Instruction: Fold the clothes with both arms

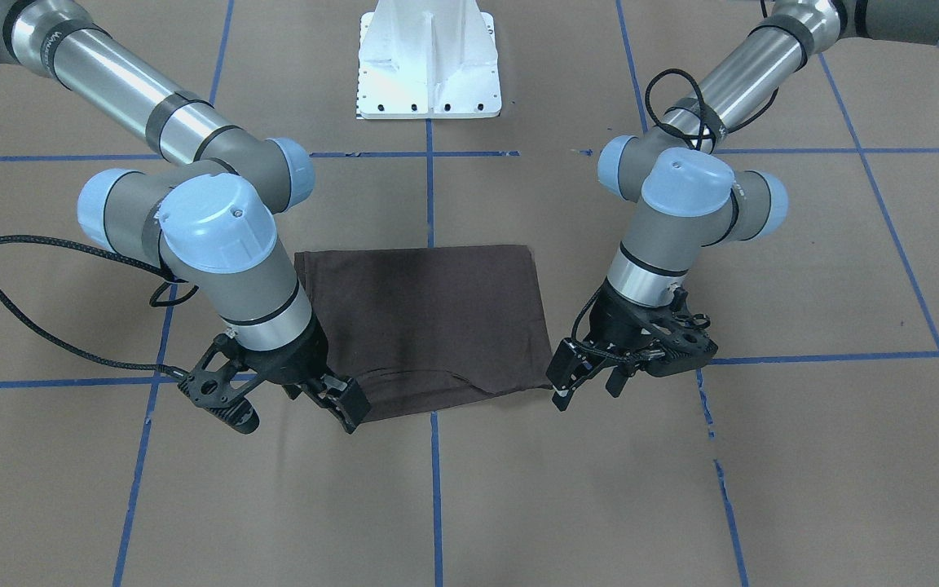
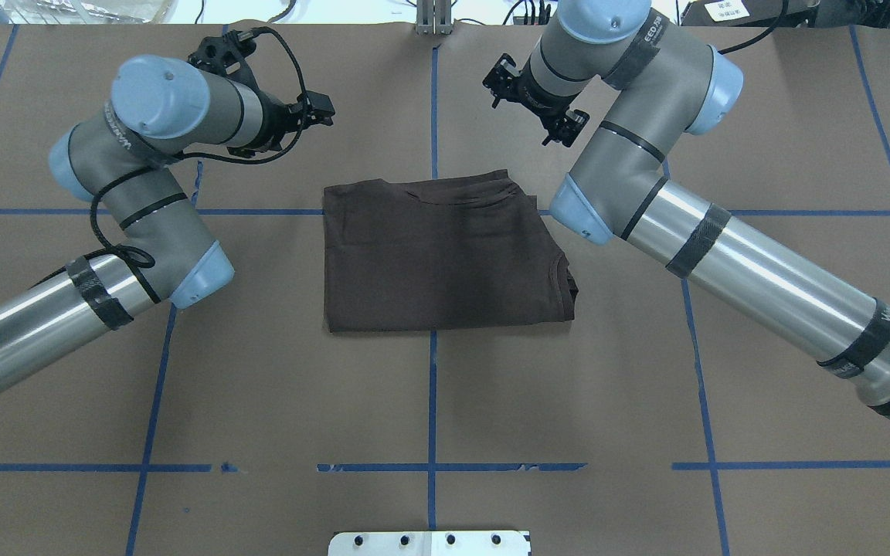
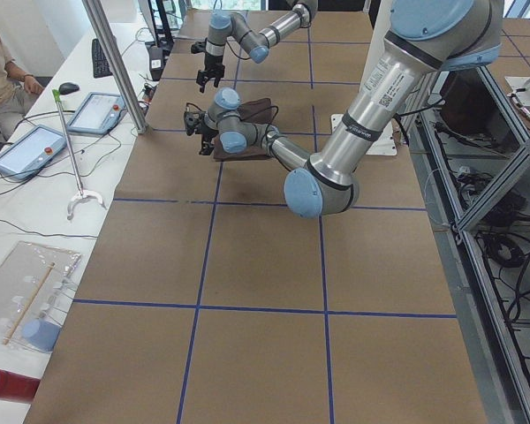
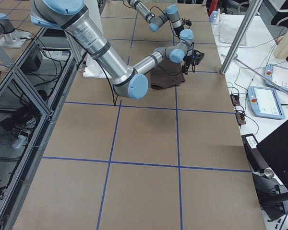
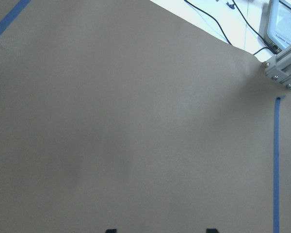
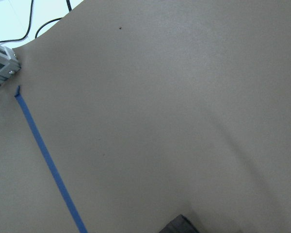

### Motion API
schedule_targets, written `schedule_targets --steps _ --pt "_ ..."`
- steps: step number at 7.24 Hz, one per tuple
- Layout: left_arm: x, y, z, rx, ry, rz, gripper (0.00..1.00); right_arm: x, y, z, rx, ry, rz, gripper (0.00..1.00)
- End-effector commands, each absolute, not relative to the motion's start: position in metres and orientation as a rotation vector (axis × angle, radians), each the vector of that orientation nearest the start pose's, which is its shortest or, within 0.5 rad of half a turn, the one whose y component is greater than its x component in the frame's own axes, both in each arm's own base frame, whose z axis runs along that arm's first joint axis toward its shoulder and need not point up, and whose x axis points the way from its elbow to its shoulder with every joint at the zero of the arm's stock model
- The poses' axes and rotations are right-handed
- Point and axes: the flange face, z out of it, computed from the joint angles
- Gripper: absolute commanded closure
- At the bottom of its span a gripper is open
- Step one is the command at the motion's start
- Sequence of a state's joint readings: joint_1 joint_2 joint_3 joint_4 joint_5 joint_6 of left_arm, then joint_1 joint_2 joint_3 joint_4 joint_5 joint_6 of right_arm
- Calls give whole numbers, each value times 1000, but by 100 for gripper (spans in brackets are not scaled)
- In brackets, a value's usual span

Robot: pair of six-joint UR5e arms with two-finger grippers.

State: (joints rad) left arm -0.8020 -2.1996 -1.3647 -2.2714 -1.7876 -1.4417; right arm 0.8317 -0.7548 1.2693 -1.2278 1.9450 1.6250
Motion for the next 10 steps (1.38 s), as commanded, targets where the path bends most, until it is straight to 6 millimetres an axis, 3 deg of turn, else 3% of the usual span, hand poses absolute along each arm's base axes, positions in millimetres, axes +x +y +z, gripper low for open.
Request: schedule_targets --steps 1,3,4,5,6,7,8,9,10 --pt "348 -606 328 438 1058 -236 0 -395 -655 317 82 -871 515 0" --pt "218 -630 396 513 964 -28 0 -236 -686 422 151 -813 243 0" --pt "152 -635 433 556 887 59 0 -145 -695 471 173 -790 142 0" --pt "98 -632 466 624 781 181 0 -79 -693 516 147 -754 53 0" --pt "35 -636 487 624 682 229 0 -22 -689 538 135 -727 -19 0" --pt "21 -639 498 505 642 256 0 18 -678 549 64 -777 4 0" --pt "24 -638 503 368 696 260 0 17 -656 566 24 -810 14 0" --pt "24 -631 517 301 710 241 0 -4 -659 562 20 -789 -18 0" --pt "27 -624 523 284 714 230 0 -9 -659 563 21 -774 -26 0"
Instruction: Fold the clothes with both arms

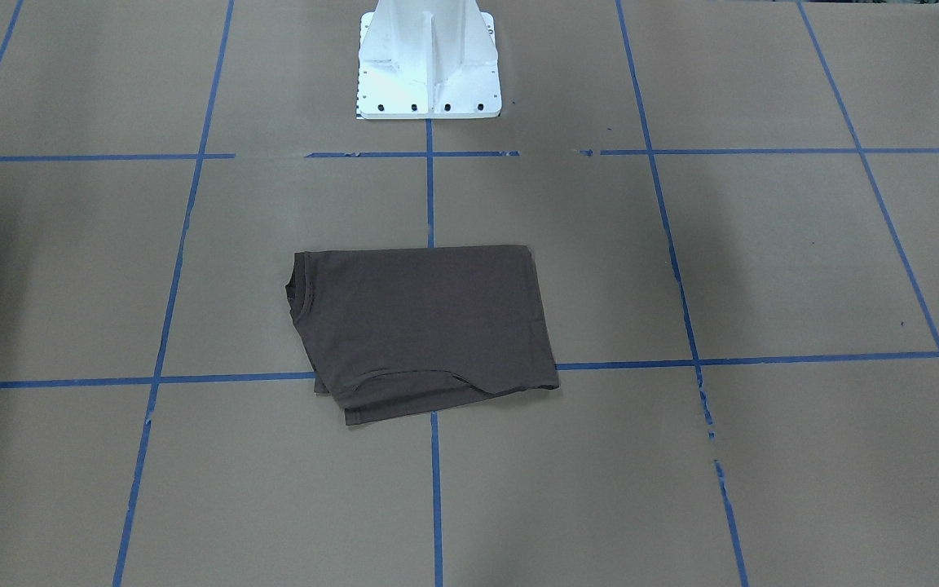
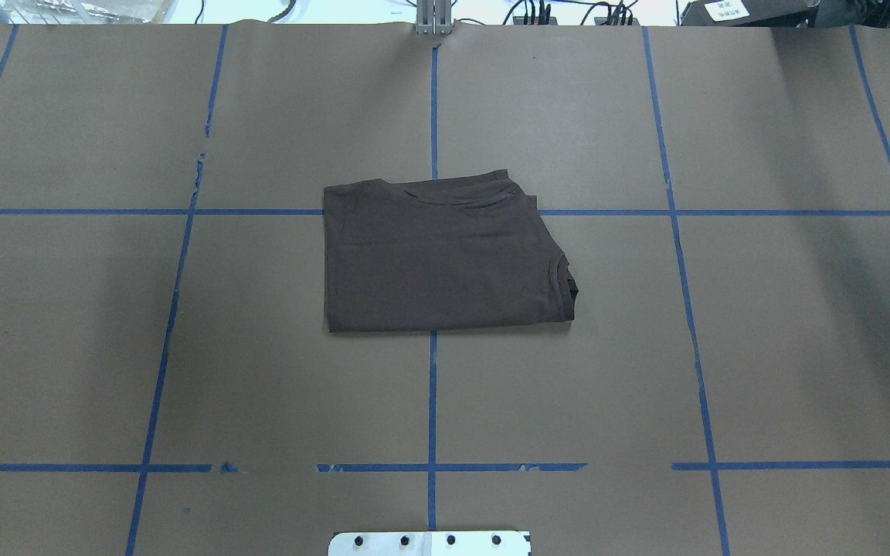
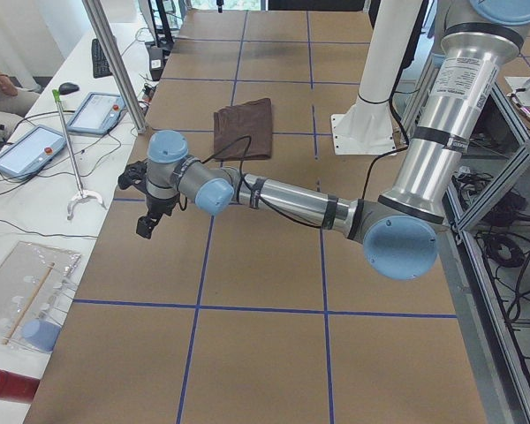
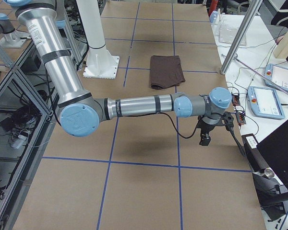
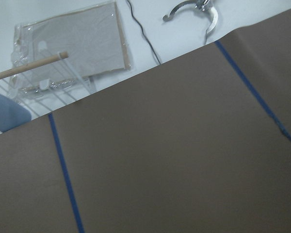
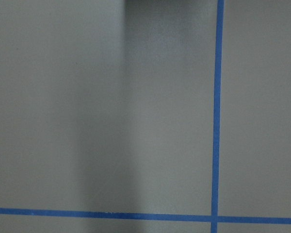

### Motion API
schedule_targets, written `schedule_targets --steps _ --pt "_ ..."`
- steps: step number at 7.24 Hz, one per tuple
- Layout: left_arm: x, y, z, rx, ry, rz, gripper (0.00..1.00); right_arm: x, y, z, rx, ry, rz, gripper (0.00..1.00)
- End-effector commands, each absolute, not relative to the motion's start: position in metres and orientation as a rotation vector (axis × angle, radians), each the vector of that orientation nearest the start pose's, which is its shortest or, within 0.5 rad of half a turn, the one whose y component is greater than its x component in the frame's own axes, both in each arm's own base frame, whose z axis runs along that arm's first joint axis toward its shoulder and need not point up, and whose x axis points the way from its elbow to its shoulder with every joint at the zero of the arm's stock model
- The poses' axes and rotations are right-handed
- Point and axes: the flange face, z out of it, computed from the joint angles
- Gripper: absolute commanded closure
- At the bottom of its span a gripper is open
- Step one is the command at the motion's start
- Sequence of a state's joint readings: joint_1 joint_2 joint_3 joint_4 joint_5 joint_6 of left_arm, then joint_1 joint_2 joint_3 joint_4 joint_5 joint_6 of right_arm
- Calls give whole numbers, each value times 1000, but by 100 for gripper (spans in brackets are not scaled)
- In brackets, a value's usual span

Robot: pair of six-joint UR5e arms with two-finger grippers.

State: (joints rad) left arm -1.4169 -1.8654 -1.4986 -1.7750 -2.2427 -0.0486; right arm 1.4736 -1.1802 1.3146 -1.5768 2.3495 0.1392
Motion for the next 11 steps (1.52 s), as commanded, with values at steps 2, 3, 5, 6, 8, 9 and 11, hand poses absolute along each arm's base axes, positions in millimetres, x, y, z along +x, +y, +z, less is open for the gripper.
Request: schedule_targets --steps 2,3,5,6,8,9,11 --pt "29 -614 535 255 763 201 0 -18 -654 569 6 -774 -26 0" --pt "30 -602 529 322 802 231 0 -16 -651 566 13 -772 -24 0" --pt "30 -586 543 333 812 236 0 -17 -645 572 14 -771 -38 0" --pt "31 -590 533 351 813 245 0 -16 -639 562 35 -774 -43 0" --pt "31 -590 531 357 814 253 0 -14 -631 543 65 -779 -48 0" --pt "30 -588 527 364 814 256 0 -22 -634 539 62 -780 -60 0" --pt "31 -589 525 367 814 257 0 -32 -634 542 46 -788 -68 0"
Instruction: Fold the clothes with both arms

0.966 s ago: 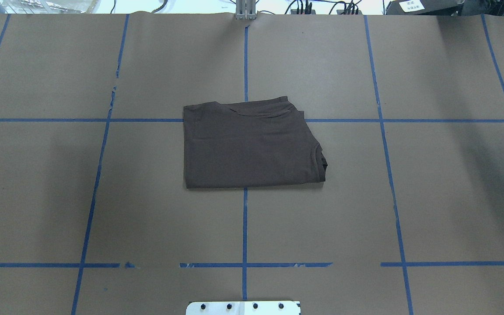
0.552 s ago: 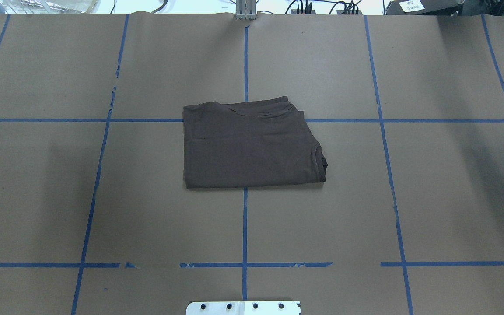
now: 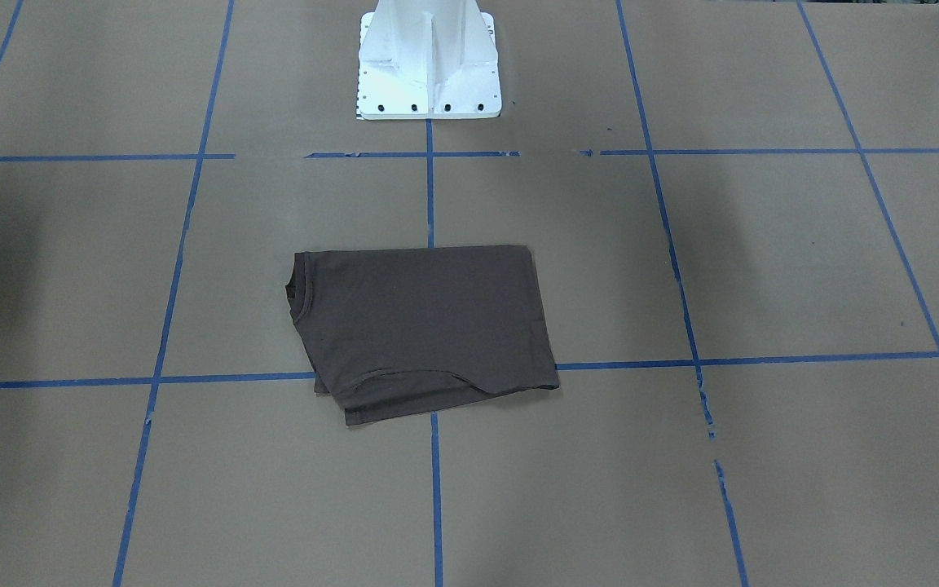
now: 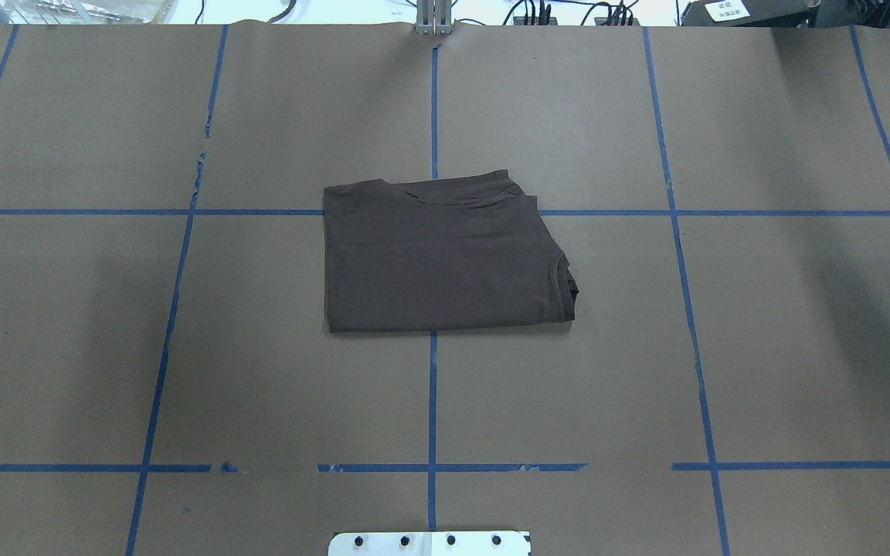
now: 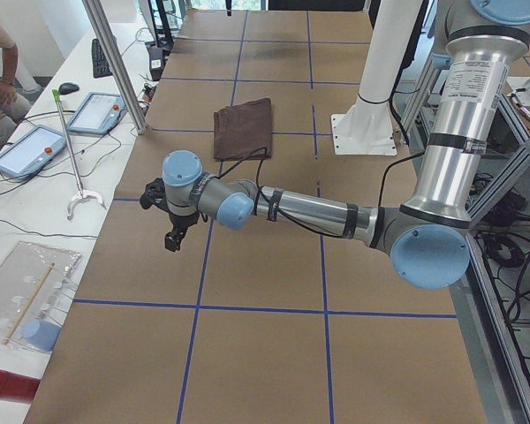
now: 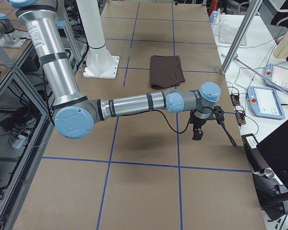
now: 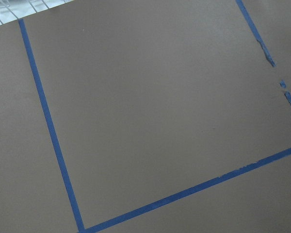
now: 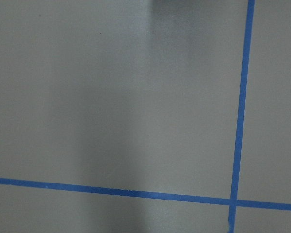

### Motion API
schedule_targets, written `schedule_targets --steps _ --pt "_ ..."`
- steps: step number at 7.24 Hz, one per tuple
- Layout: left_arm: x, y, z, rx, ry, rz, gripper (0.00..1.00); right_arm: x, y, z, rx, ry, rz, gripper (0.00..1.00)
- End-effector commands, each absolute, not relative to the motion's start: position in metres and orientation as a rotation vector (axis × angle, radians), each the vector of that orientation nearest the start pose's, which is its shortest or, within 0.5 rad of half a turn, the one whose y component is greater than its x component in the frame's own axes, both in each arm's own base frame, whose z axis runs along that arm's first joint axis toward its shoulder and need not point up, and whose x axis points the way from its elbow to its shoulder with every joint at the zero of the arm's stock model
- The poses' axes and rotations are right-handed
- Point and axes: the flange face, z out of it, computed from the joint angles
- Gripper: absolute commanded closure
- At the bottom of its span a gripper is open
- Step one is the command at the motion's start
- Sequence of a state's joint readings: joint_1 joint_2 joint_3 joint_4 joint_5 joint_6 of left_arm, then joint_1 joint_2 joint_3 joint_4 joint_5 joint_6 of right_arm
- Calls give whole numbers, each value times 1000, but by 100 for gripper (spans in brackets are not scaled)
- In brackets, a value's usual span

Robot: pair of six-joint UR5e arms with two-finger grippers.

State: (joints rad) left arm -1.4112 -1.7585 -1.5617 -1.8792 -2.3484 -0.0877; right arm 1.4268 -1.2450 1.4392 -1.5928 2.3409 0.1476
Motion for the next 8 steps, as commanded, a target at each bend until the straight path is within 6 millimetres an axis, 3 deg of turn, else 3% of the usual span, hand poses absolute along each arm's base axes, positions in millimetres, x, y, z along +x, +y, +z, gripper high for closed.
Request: schedule_targets --steps 1,4,8 --pt "31 -589 525 362 814 255 0 -30 -631 543 44 -799 -65 0" --pt "32 -584 539 279 830 229 0 -30 -634 538 -14 -805 -39 0" --pt "33 -589 529 244 828 214 0 -30 -634 536 -12 -807 -40 0"
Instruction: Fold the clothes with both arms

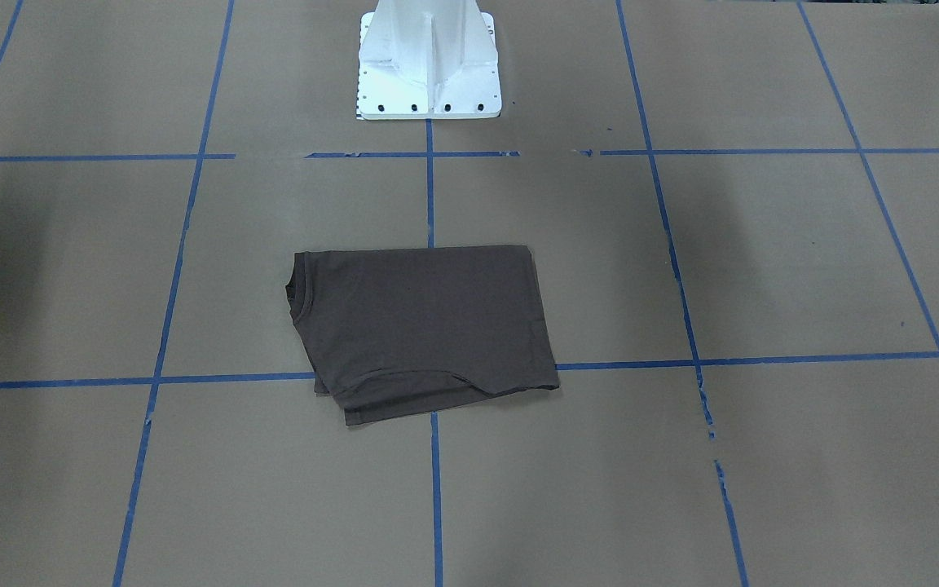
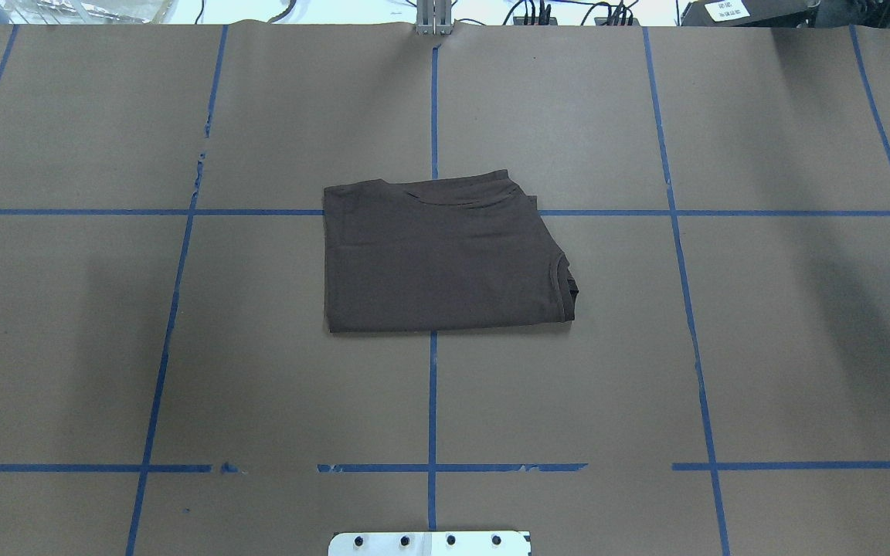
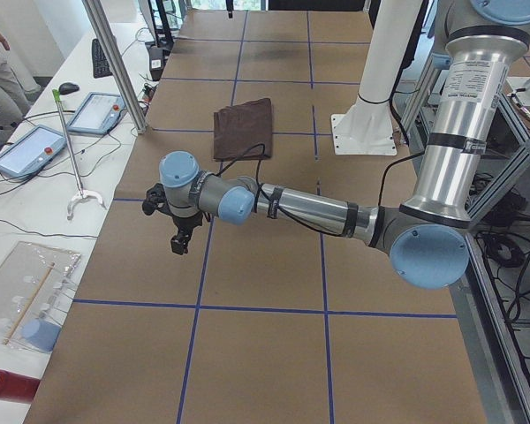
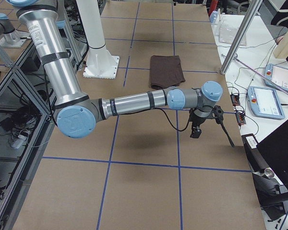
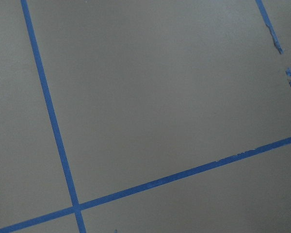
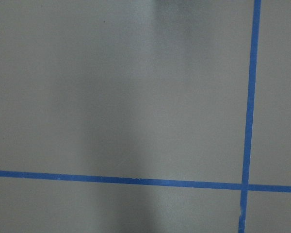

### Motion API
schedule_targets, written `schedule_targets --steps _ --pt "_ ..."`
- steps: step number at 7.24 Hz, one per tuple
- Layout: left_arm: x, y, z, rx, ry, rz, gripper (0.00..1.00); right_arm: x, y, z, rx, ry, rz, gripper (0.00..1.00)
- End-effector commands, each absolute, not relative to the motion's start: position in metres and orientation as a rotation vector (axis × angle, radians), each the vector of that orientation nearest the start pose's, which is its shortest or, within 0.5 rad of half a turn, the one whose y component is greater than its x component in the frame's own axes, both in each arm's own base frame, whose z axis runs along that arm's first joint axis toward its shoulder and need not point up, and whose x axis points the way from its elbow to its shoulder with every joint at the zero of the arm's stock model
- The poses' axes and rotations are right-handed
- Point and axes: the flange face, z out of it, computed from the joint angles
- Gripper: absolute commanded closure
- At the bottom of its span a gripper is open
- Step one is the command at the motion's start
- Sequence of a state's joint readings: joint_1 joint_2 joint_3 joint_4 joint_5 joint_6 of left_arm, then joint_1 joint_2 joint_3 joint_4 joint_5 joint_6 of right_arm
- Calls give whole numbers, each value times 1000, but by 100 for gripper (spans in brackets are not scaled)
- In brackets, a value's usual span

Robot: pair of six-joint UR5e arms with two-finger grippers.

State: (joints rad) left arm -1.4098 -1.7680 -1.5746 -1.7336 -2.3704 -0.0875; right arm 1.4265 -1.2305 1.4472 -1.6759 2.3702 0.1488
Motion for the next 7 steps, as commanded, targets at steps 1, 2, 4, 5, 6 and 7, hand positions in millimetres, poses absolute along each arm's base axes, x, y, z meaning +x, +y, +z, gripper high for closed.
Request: schedule_targets --steps 1,2,4,5,6,7 --pt "33 -589 529 244 828 214 0 -30 -634 535 -9 -807 -42 0" --pt "33 -589 529 245 828 215 0 -30 -634 532 -3 -808 -44 0" --pt "33 -589 529 245 828 215 0 -30 -634 532 -3 -808 -44 0" --pt "33 -589 529 245 828 215 0 -30 -634 532 -3 -808 -44 0" --pt "33 -589 529 246 828 215 0 -30 -634 531 -2 -808 -45 0" --pt "33 -588 529 245 829 215 0 -29 -633 529 1 -808 -46 0"
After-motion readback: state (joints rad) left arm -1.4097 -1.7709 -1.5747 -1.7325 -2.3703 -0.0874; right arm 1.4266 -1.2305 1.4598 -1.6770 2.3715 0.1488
